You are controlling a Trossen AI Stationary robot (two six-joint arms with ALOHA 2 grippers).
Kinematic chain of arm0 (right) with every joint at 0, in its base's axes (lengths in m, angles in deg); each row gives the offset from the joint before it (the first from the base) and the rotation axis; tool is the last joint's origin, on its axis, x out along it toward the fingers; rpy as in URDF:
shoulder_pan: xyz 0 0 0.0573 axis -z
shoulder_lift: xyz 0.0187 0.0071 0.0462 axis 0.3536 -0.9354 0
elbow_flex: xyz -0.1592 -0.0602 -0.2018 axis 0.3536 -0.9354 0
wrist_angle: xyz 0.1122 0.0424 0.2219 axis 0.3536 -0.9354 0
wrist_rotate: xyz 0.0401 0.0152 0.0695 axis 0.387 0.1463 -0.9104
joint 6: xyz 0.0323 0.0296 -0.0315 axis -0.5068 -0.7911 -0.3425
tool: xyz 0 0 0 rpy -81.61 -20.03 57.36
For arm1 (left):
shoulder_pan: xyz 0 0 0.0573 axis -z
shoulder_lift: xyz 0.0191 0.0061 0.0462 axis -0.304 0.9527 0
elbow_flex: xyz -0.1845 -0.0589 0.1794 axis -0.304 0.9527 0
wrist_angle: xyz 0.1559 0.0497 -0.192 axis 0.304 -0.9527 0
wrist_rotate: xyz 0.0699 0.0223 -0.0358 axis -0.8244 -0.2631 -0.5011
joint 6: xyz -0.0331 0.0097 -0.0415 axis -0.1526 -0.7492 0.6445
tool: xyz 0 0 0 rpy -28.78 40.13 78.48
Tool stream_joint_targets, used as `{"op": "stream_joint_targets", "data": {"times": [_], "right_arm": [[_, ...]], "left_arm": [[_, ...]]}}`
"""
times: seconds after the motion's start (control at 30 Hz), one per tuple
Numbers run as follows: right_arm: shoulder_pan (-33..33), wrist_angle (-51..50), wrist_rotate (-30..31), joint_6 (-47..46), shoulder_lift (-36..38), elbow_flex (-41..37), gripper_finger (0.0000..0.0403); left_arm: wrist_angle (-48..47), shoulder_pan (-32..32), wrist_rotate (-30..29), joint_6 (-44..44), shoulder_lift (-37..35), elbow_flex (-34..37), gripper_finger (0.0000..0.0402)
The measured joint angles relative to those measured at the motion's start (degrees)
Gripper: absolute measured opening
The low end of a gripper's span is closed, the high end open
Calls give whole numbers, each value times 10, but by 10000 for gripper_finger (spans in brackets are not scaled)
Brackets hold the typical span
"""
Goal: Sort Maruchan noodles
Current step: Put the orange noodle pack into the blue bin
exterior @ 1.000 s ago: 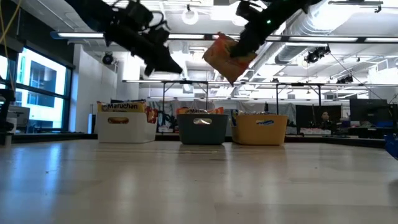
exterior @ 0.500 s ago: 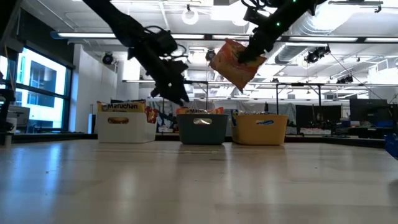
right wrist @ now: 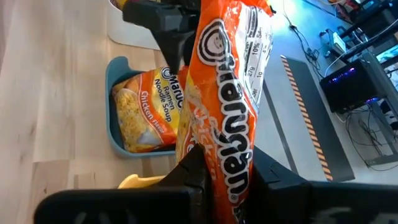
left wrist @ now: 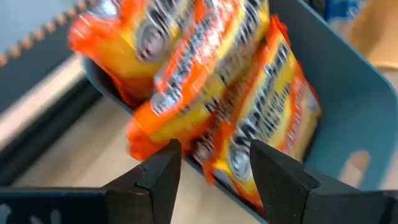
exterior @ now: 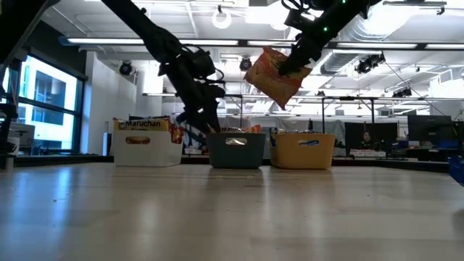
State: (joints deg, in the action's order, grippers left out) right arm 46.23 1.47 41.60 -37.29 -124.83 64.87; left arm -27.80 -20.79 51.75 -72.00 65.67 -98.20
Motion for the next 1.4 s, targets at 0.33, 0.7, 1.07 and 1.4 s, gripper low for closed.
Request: {"op": "stream_joint_targets", "data": {"times": [0.33,0.7,1.07,1.4], "right_arm": [[0,-1,-7,0,0,0,32],[0,-1,-10,0,0,0,32],[0,-3,-17,0,0,0,32],[0,-14,-21,-2,0,0,32]], "left_arm": [[-14,-2,14,-3,7,1,179],[-7,-2,49,-5,9,0,160],[3,-7,55,-22,24,0,125],[16,-20,87,-59,22,0,15]]}}
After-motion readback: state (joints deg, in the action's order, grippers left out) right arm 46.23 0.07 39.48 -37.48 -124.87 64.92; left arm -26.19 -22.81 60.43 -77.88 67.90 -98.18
